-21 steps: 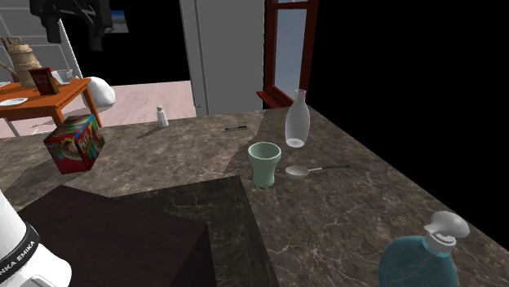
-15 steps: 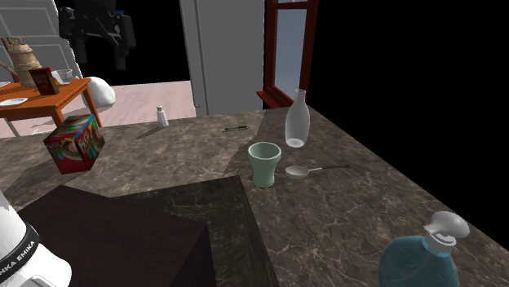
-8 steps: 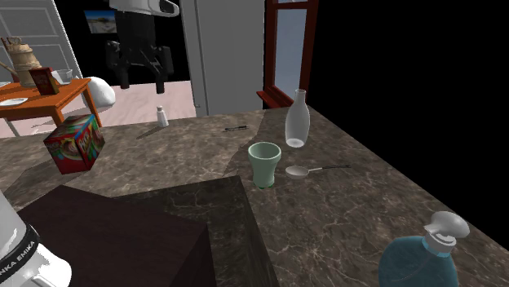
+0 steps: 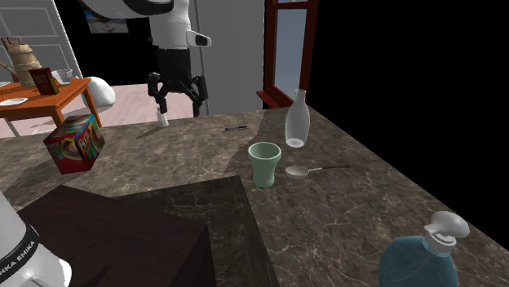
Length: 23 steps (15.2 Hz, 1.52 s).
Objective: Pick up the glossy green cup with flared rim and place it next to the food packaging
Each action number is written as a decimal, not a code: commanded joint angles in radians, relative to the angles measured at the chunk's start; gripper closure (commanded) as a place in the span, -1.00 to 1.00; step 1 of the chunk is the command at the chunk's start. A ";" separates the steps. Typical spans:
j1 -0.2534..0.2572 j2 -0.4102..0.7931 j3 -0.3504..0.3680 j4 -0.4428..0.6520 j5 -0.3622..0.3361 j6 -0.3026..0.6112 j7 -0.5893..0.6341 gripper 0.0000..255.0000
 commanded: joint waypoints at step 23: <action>-0.123 0.754 -0.045 0.399 0.128 0.461 -0.223 -1.00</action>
